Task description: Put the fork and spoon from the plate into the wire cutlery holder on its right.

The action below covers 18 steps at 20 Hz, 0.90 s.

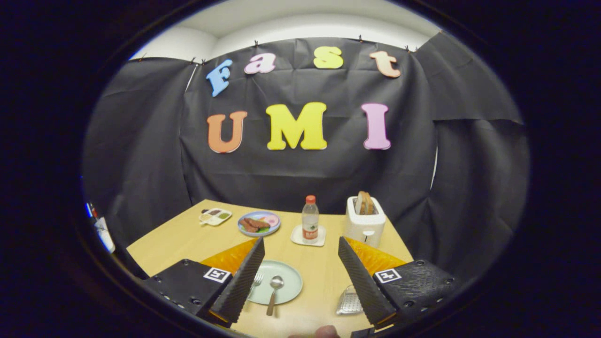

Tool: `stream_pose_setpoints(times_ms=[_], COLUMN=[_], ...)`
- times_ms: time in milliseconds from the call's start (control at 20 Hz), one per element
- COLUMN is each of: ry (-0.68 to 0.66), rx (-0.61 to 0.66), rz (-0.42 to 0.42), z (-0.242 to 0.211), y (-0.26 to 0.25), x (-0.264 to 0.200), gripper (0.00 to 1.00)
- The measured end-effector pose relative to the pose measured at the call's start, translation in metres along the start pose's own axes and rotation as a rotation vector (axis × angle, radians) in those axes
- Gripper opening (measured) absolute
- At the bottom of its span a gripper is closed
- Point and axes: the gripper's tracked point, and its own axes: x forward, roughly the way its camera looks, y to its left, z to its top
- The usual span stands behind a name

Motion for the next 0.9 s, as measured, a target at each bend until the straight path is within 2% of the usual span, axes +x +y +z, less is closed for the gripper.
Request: stream_pose_setpoints(times_ms=[200,700,900], ry=[0.151,0.449,0.509], rx=[0.006,-0.034,-0.057], rz=[0.024,-0.026,-0.029], z=[-0.055,-0.184,-0.211], y=[0.029,0.054,0.06], x=[0.032,0.1,0.114], gripper=[0.95,0.95,0.84])
